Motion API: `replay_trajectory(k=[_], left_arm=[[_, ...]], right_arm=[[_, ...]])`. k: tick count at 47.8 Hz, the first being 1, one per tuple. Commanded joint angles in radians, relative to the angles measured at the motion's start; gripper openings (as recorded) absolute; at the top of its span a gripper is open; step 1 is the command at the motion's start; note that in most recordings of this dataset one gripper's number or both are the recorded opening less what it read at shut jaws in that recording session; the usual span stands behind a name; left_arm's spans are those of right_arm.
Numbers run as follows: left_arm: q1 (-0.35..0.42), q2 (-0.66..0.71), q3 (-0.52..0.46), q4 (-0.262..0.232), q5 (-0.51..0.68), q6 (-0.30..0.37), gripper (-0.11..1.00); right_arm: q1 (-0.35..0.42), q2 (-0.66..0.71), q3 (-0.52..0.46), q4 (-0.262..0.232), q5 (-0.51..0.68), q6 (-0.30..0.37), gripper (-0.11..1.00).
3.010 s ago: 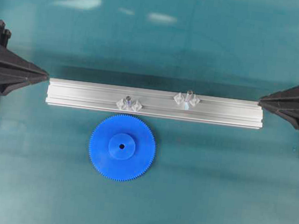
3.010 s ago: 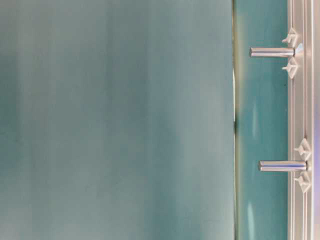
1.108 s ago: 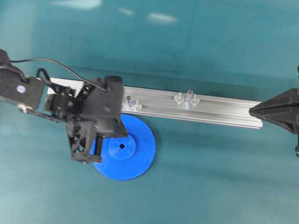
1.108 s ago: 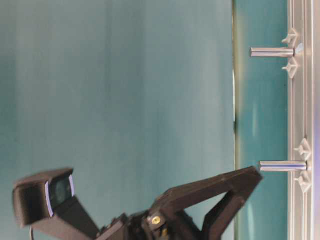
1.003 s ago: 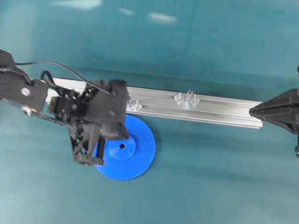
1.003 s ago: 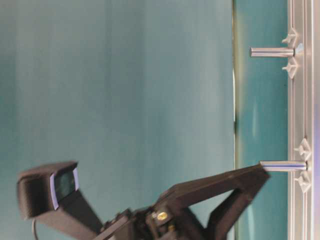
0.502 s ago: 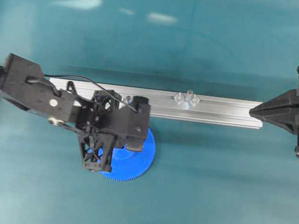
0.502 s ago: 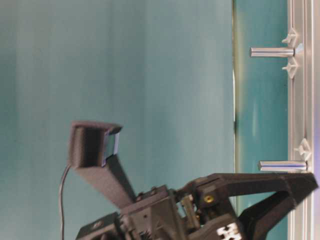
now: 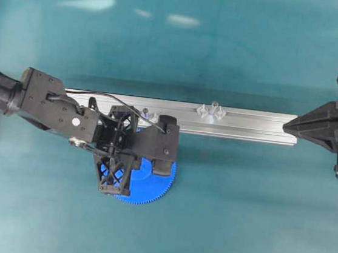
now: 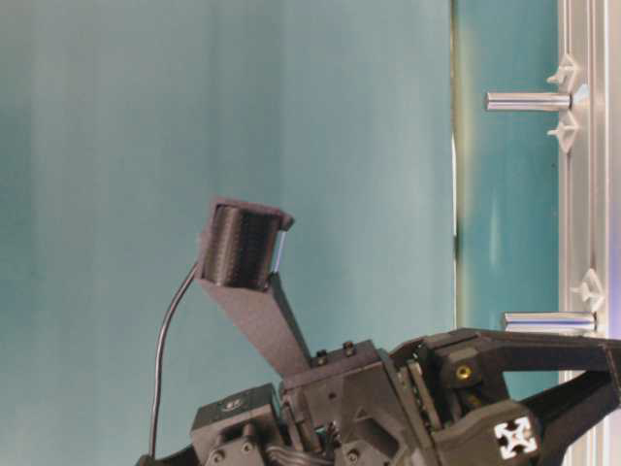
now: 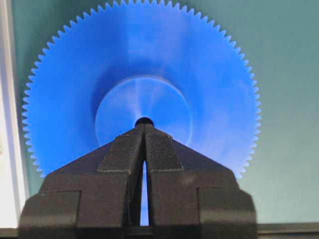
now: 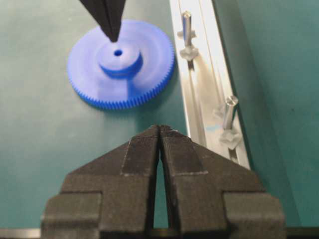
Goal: Insert the large gear onto the shaft.
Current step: 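Lower the open left gripper around the blue gear's central hub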
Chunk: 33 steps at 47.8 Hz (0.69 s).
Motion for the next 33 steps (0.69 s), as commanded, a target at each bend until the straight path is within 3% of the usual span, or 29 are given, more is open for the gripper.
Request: replay_trajectory(k=[1,13,33], left_arm=[[-0.005,-0.008,-0.028,0.003,0.009,0.003,0.0],[-0.005,0.003,-0.046,0.003,0.043,0.061,0.0],[-0.005,0.006,-0.049,0.003,0.044,0.081,0.0]], right_arm=[[-0.002,-0.002,-0.008,0.002,-0.006,0.009,0.11],[-0.002,-0.014,-0.003,0.002,-0.005,0.009,0.11],[-0.002,-0.031,0.008,0.002,-0.008,0.011,0.11]])
